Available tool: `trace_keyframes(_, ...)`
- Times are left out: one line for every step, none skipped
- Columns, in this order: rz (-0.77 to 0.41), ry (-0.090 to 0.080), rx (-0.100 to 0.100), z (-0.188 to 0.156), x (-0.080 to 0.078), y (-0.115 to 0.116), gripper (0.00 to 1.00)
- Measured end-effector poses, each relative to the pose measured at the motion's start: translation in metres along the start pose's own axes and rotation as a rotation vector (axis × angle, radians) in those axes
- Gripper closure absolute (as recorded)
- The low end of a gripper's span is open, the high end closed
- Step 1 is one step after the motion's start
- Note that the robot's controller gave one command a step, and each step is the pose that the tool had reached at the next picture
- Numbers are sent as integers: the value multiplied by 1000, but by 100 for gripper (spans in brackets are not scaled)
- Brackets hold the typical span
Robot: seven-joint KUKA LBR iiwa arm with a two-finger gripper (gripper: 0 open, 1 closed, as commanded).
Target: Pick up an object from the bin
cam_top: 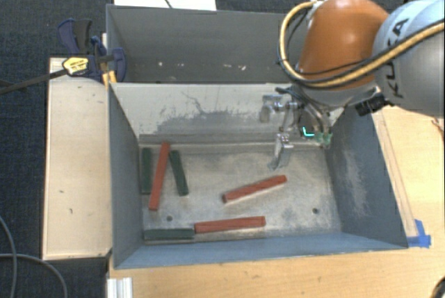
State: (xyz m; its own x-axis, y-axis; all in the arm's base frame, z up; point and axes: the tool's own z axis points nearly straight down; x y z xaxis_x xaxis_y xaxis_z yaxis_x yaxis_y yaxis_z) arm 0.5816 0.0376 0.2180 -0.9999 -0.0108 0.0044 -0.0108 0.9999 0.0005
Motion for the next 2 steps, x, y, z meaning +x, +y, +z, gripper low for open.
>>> trace_keyframes(-315,0,0,151,34,-1,0)
trace_keyframes(-371,-12,2,116,11,-11,0)
